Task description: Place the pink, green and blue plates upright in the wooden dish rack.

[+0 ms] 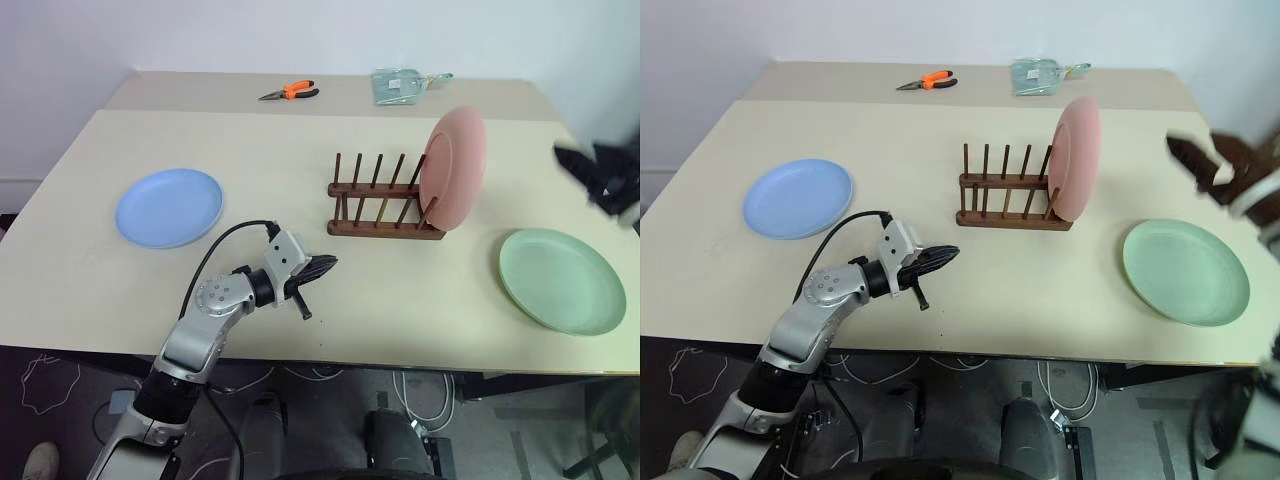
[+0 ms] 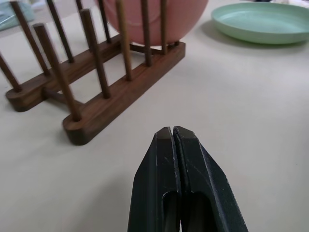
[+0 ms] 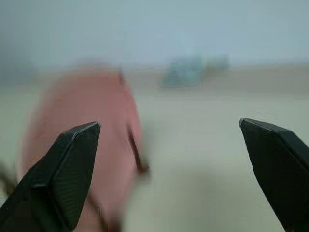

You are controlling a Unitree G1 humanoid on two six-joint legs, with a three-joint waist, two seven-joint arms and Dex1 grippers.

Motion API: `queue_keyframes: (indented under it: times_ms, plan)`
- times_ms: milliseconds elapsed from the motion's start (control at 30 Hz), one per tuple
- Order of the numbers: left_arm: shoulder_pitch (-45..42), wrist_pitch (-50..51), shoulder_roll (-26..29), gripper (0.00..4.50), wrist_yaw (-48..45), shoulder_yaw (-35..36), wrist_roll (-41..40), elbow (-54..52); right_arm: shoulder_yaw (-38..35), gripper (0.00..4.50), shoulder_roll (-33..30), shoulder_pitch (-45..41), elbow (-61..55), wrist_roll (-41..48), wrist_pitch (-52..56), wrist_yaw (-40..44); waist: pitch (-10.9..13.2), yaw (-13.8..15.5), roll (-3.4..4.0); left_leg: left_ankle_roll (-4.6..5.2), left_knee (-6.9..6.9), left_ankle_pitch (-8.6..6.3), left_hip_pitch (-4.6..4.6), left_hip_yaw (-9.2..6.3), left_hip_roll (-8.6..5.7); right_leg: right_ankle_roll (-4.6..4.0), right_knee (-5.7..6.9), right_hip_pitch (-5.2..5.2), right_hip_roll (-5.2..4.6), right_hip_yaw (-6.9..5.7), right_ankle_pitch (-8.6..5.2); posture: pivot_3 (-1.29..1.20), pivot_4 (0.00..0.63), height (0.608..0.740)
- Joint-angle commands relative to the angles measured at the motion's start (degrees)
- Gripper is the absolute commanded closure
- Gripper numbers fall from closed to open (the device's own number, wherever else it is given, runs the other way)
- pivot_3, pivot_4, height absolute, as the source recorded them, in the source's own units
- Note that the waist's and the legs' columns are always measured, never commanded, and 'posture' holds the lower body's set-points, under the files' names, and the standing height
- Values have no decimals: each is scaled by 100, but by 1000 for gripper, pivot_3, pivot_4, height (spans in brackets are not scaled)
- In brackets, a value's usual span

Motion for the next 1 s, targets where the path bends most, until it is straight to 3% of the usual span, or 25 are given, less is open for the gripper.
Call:
queue_keyframes:
  times_ms: [33, 233, 367, 467, 700, 1000]
  plan:
    - [-219, -224, -30, 4500, -166, -79, 17, -11, 483, 40, -123, 810, -1124, -633, -102, -90, -2, -21, 5, 0, 0, 0, 1, 0, 0, 0, 3, 1, 0, 0, 0, 0, 150, 740]
    - [-387, 161, 23, 4500, -795, -109, -562, -381, 908, 40, -47, 1656, -1819, -1354, 443, -865, 0, -50, 11, 2, 56, -2, -2, -1, 0, -30, 5, 17, 0, 6, -5, 0, 150, 740]
    - [-408, 197, 76, 4500, -919, -209, -503, -402, 1136, 40, 46, 1732, -1850, -1674, 753, -1216, 0, -76, 10, 9, 74, -6, -1, -1, 0, -45, -4, 15, 0, 7, 5, 0, 150, 740]
    - [-422, 158, 72, 4500, -887, -237, -426, -313, 1345, 828, 115, 1623, -1648, -1996, 824, -1464, 1, -127, 9, 13, 76, -3, -2, -3, 0, -48, -3, 19, 0, 8, 7, 0, 150, 740]
    - [-394, 136, 27, 4500, -722, -215, -345, -311, 1494, 4334, 266, 1305, -1469, -2168, 902, -1495, 1, -139, 10, 15, 70, -2, -3, -3, 0, -46, -2, 26, 0, 9, 8, 0, 150, 740]
    - [-332, 82, 46, 4500, -552, -176, -271, -325, 1571, 4430, 255, 928, -1254, -2590, 201, -1508, 2, -144, 8, 15, 71, -2, -4, -3, 0, -46, -4, 27, 0, 9, 7, 0, 150, 740]
